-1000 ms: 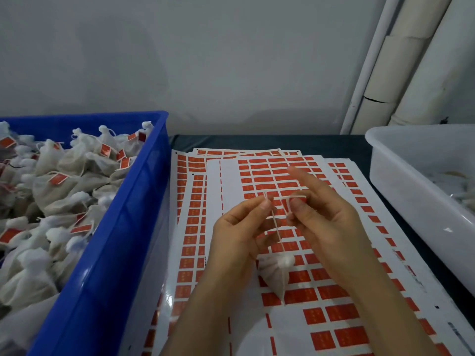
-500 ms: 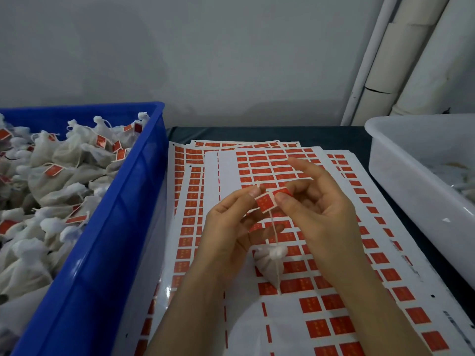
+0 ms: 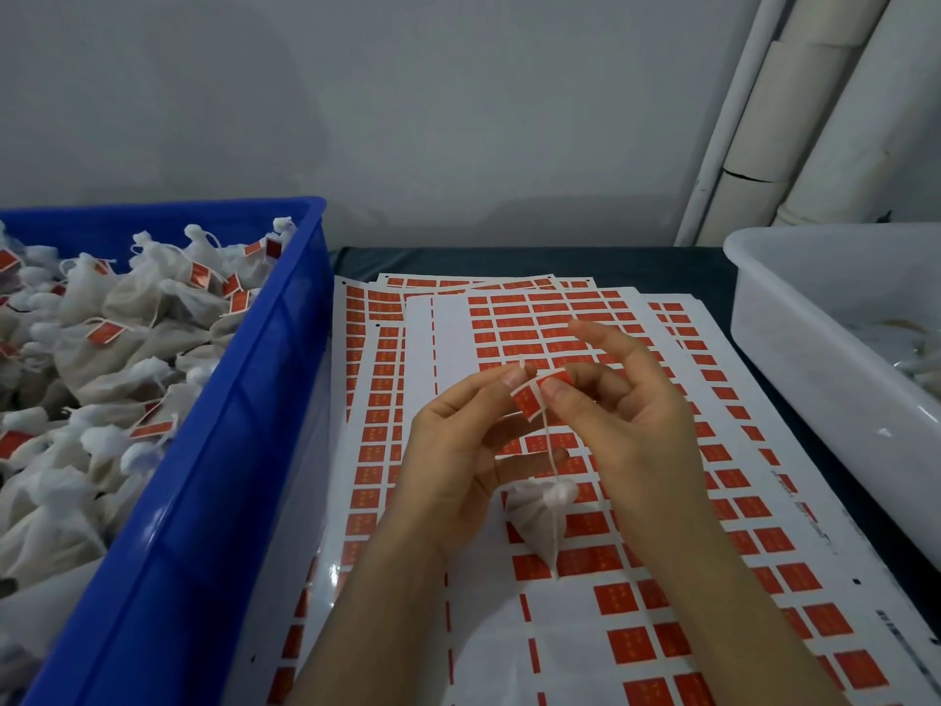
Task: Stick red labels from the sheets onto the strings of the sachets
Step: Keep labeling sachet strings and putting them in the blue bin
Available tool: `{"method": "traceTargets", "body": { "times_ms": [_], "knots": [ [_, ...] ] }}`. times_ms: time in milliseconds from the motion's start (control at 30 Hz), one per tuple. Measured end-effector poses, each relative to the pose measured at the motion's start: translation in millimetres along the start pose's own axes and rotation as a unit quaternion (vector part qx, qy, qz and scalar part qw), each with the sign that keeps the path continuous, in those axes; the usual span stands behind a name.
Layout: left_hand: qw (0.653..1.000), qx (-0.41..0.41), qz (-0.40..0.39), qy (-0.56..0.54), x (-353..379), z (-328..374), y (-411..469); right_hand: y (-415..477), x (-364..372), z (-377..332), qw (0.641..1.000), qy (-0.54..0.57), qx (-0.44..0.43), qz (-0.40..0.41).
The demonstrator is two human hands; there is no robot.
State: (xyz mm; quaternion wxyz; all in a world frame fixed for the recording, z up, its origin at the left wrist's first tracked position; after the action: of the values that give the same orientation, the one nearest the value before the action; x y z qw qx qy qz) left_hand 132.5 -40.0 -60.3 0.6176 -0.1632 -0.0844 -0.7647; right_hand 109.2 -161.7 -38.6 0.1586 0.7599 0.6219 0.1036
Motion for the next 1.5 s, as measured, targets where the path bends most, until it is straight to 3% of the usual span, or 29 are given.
{"method": "traceTargets", "body": {
  "times_ms": [500, 733, 900, 1100, 1500],
  "knots": [
    [0.997, 0.047, -0.010, 0.060, 7.1, 2.6, -2.1, -0.1, -1.2, 5.8, 0.998, -0.040, -0.019, 0.046],
    [0.991, 0.083, 0.061, 0.085, 1.6, -3.4, -0.3, 3.1, -3.5, 9.0, 0.998, -0.052, -0.008, 0.038],
    [0.969, 0.157, 0.075, 0.174, 6.1, -1.4, -3.0, 5.5, -4.6, 13.4, 0.997, -0.078, 0.029, 0.008],
    [0.935, 0.211, 0.077, 0.273, 13.4, -2.0, -6.9, 5.2, -5.0, 14.1, 0.989, -0.148, 0.003, -0.002],
    [0.915, 0.224, 0.186, 0.279, 6.9, -2.3, -3.6, 6.9, -5.7, 20.5, 0.985, -0.163, 0.052, 0.028]
  ]
}}
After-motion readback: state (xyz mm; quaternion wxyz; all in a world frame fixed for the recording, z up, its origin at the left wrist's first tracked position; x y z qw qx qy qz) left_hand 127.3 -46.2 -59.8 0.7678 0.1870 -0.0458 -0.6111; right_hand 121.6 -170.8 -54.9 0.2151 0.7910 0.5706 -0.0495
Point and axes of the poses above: each hand's wrist, its own y-axis towards the middle knuckle, its own x-axis out of the palm, z = x × y, the point moved 3 cm from there along y, towards the middle knuckle, and after that the axes turned 3 degrees about y, right-handed, at the moved point
